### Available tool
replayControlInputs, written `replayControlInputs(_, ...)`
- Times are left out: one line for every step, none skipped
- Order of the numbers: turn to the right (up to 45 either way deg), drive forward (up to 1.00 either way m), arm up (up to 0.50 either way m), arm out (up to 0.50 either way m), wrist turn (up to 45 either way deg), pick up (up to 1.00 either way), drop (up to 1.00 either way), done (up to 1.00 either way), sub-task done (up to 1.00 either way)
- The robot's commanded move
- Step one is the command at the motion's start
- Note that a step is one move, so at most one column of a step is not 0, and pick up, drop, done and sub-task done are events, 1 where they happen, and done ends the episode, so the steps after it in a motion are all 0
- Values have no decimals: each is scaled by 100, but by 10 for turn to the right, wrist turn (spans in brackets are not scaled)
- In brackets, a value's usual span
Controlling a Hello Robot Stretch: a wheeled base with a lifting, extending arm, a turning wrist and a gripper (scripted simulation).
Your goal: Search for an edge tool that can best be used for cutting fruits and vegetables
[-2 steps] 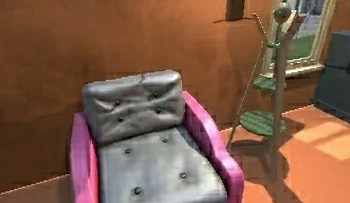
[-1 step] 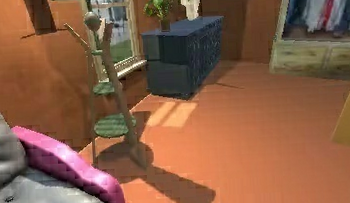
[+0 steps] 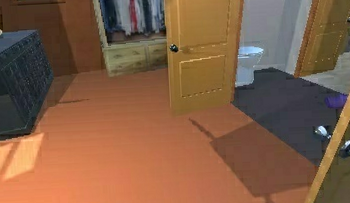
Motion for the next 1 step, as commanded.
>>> replayControlInputs(30,0,0,0,0,0,0,0,0)
